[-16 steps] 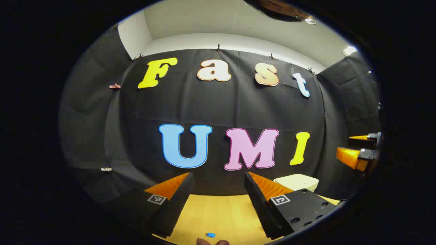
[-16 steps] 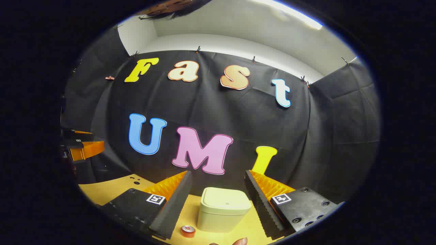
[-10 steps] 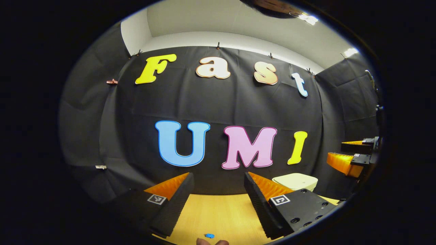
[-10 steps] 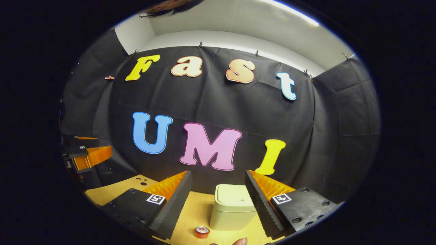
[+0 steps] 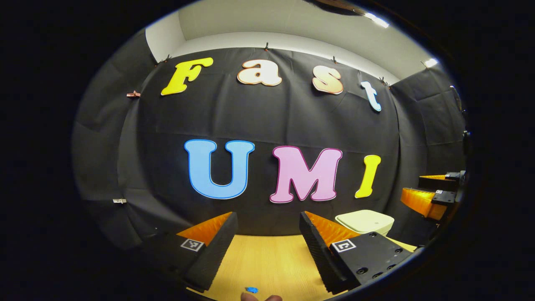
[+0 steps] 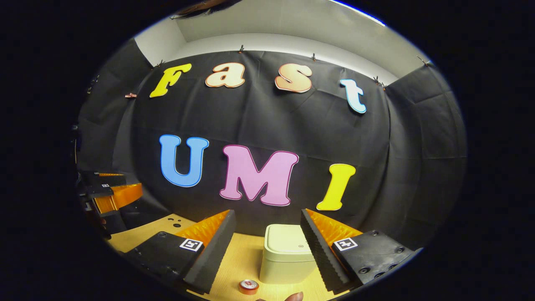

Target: Press the lid of the desktop garbage bin to open it, pick up the crumpled paper on the desktop and throw it into the bin, then pick up the pop can on the desktop and drop it into the bin, and finally close the garbage bin lid.

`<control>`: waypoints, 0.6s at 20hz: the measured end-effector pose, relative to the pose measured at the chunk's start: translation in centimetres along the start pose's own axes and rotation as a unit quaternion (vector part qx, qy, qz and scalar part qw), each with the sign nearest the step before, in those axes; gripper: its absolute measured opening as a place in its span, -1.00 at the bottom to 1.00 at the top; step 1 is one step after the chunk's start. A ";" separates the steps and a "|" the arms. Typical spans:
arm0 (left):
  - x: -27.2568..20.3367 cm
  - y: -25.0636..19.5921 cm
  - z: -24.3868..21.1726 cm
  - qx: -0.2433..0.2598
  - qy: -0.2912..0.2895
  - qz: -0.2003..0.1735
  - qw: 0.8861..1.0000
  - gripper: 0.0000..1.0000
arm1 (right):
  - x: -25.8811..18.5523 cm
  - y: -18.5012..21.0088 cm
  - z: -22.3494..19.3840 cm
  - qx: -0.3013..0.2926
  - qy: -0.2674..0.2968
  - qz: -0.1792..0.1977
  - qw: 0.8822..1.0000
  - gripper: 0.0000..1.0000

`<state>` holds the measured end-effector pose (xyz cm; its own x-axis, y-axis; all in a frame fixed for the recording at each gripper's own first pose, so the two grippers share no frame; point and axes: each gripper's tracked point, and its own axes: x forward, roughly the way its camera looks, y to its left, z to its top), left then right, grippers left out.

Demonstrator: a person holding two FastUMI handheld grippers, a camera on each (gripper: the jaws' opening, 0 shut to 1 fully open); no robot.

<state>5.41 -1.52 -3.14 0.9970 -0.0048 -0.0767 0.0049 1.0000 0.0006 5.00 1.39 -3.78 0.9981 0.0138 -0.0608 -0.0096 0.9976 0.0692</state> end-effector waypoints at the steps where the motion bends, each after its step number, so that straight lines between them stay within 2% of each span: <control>1: 0.3 -0.2 0.1 -0.001 -0.001 0.001 1.000 0.90 | 0.4 -0.5 -0.2 0.000 0.001 -0.002 1.000 0.94; 9: 1.7 -0.5 -0.2 0.007 0.002 0.010 1.000 0.91 | 2.3 -1.1 -1.8 -0.009 0.023 0.007 1.000 0.89; 10: 1.8 -0.5 -0.3 0.009 0.002 0.012 1.000 0.90 | 2.3 -1.1 -2.4 -0.008 0.035 0.009 0.999 0.82; 11: 2.0 -0.4 -0.1 0.010 0.001 0.013 1.000 0.90 | 2.6 -1.0 -3.0 -0.003 0.046 0.012 0.999 0.48; 12: 2.1 -0.4 -0.1 0.010 0.000 0.014 1.000 0.91 | 2.9 -1.0 -3.5 0.005 0.058 0.010 0.998 0.34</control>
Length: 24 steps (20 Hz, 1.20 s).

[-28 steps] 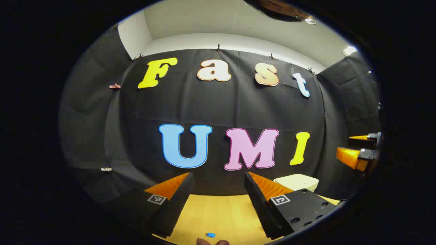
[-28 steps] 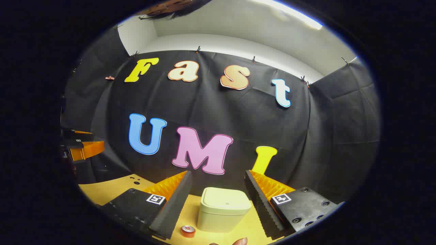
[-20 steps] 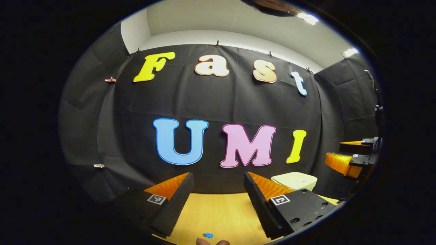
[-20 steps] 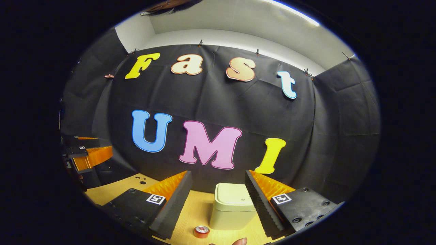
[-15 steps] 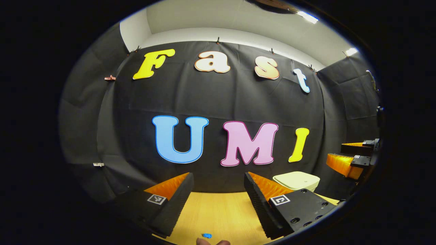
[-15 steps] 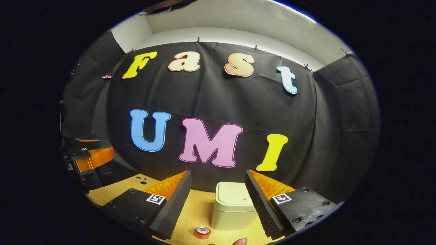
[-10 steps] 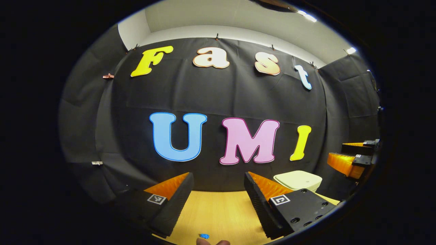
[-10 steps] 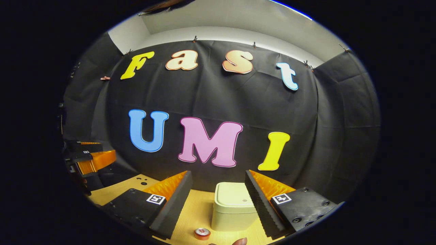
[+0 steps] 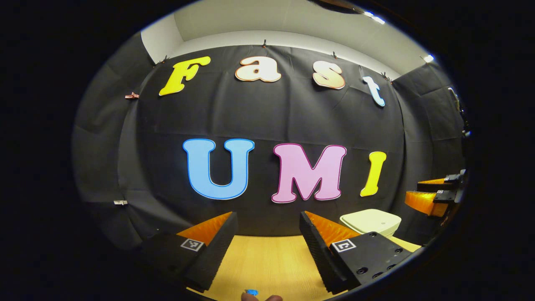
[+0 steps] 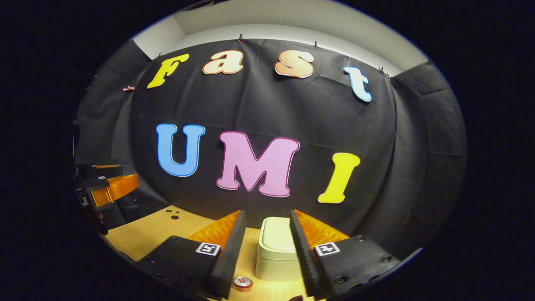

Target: Press the lid of the desktop garbage bin to open it, pick up the crumpled paper on the desktop and throw it into the bin, then pick up the pop can on the desktop and drop it into the bin, and finally close the garbage bin lid.

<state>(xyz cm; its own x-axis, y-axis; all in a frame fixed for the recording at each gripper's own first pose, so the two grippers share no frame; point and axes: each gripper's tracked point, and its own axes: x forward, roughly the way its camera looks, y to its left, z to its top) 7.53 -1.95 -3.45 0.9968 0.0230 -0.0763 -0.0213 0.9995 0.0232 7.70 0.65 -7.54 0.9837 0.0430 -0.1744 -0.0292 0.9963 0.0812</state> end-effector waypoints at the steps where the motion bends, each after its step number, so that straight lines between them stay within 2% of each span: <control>1: 0.1 -0.1 0.0 0.000 0.001 0.000 1.000 0.90 | 0.3 -0.3 -0.3 0.006 0.006 -0.005 1.000 0.07; 3: 0.3 -0.1 -0.2 0.000 0.005 0.001 1.000 0.91 | 0.8 -1.5 -0.5 0.012 0.006 -0.024 1.000 -0.48; 4: 0.3 0.0 -0.4 0.000 0.006 0.001 1.000 0.90 | 0.9 -1.6 -0.3 0.015 0.000 -0.023 1.000 -0.63; 5: 0.3 0.0 -0.4 0.000 0.007 0.002 1.000 0.90 | 1.2 -1.8 -0.3 0.019 -0.004 -0.022 1.000 -0.89; 9: 0.5 0.2 -0.7 0.001 0.011 0.005 1.000 0.91 | 2.4 -3.9 -0.3 0.039 -0.003 -0.037 0.999 -0.90; 11: 0.6 0.2 -0.7 0.002 0.012 0.007 1.000 0.91 | 3.9 -6.2 -1.0 0.016 0.005 -0.058 0.998 -0.89; 13: 0.4 0.3 -0.9 0.002 0.015 0.009 1.000 0.90 | 5.8 -7.5 -2.4 0.009 0.026 -0.060 0.998 -0.89; 18: 0.2 -0.1 -1.4 0.020 0.017 0.014 1.000 0.90 | 10.0 -9.6 -8.3 0.018 0.101 -0.050 0.993 -0.89; 19: 0.1 -0.3 -1.4 0.024 0.018 0.015 0.999 0.90 | 10.6 -9.8 -9.4 0.025 0.114 -0.048 0.992 -0.84; 20: 0.0 -0.3 -1.5 0.026 0.018 0.015 0.999 0.91 | 11.2 -10.0 -10.6 0.030 0.124 -0.047 0.991 -0.89; 24: -0.3 -0.5 -1.6 0.041 0.016 0.018 0.999 0.90 | 12.8 -10.4 -14.4 0.046 0.163 -0.037 0.985 -0.89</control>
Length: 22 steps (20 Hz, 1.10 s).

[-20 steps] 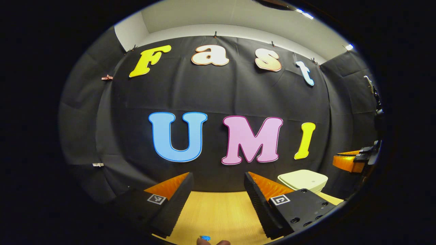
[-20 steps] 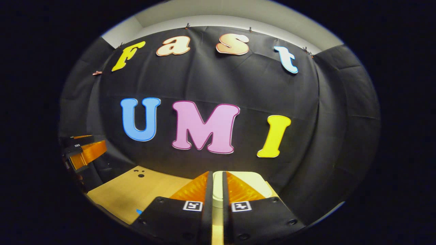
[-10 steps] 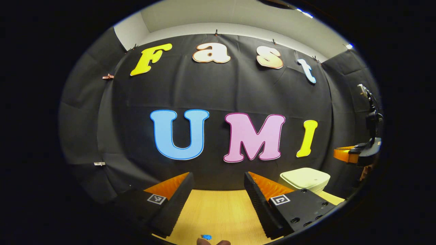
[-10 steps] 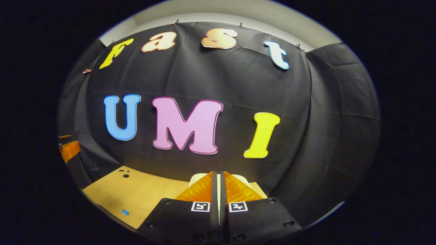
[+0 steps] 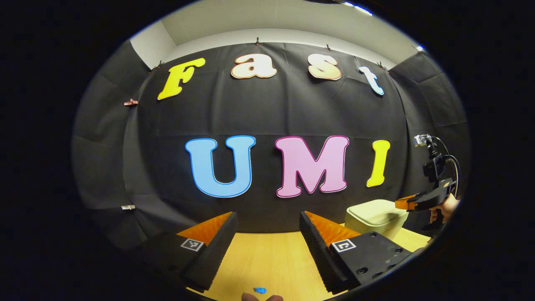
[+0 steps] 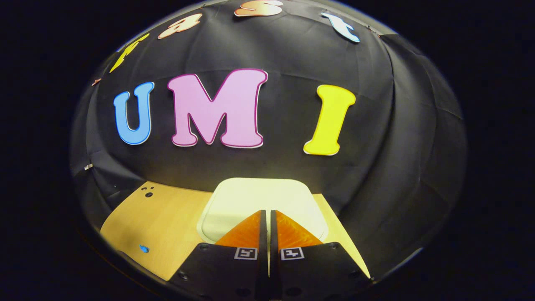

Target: Press the lid of the desktop garbage bin to open it, pick up the crumpled paper on the desktop and throw it into the bin, then pick up the pop can on the desktop and drop it into the bin, and finally close the garbage bin lid.

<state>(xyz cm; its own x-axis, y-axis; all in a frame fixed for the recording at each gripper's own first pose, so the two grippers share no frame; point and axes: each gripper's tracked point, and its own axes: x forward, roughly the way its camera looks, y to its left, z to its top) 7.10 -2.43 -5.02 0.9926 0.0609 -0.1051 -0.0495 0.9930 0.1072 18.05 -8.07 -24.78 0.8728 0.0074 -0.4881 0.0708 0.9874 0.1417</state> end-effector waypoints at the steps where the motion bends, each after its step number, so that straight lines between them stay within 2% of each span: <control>1: -0.1 0.0 -0.1 0.003 0.002 0.001 1.000 0.90 | 0.4 0.1 -0.4 0.006 0.006 0.003 1.000 -0.89; 5: 0.1 0.2 -0.4 0.002 0.009 0.005 1.000 0.91 | 1.0 0.2 -1.6 0.012 0.019 0.009 1.000 -0.84; 6: 0.1 0.1 -0.7 0.002 0.012 0.005 1.000 0.91 | 1.2 0.2 -1.5 0.010 0.018 0.011 1.000 -0.89; 9: 0.3 -0.2 -1.2 -0.003 0.020 0.003 1.000 0.91 | 1.2 0.1 -1.8 0.008 0.026 0.016 1.000 -0.89; 15: 0.9 -0.4 -1.3 -0.005 0.022 0.007 1.000 0.91 | 1.3 0.0 -2.2 0.048 0.034 0.025 0.998 -0.89; 19: 0.9 -0.6 -1.1 -0.004 0.020 0.006 1.000 0.91 | 0.7 -0.1 -0.2 0.056 0.006 0.034 0.998 -0.89; 22: 0.9 -0.4 -0.9 0.000 0.018 0.009 1.000 0.91 | -0.3 0.0 3.2 0.055 -0.052 0.034 0.997 -0.89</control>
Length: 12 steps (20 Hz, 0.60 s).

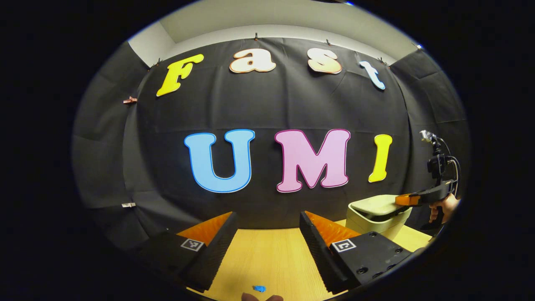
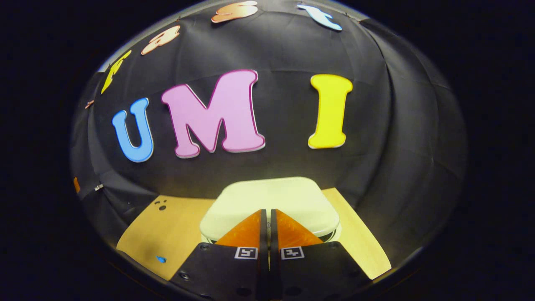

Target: Press the lid of the desktop garbage bin to open it, pick up the crumpled paper on the desktop and throw it into the bin, then pick up the pop can on the desktop and drop it into the bin, and finally close the garbage bin lid.

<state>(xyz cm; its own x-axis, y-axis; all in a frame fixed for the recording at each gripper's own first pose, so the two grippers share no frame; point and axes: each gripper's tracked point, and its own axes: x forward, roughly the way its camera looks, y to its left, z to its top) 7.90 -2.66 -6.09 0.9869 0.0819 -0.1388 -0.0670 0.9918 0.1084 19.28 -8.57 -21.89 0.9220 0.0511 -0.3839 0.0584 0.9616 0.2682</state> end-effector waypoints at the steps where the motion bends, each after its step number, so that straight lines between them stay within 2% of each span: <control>1: 0.0 0.0 0.1 0.000 -0.001 0.000 1.000 0.91 | -0.5 0.3 1.1 -0.005 -0.018 0.003 1.000 -0.90; 3: -0.1 0.0 0.0 -0.001 0.000 0.000 1.000 0.91 | -1.2 0.7 3.0 -0.017 -0.047 0.006 0.999 -0.96; 4: -0.1 0.1 -0.1 -0.002 0.001 0.000 1.000 0.91 | -1.6 0.8 3.8 -0.023 -0.058 0.006 0.998 -0.82; 5: -0.2 0.1 0.0 -0.003 0.002 0.001 1.000 0.91 | -1.9 0.8 4.4 -0.027 -0.066 0.006 0.997 -0.90; 12: -0.5 0.0 -0.5 -0.011 0.007 -0.003 1.000 0.91 | -4.3 2.1 7.6 -0.026 -0.116 0.025 0.993 -0.90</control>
<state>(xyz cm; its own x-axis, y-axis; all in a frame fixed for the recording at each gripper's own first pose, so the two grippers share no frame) 7.34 -2.68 -6.48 0.9853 0.0777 -0.1524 -0.0649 0.9941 0.0867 18.39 -8.84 -12.93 0.9869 0.0417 -0.1557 -0.0041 0.9722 0.2342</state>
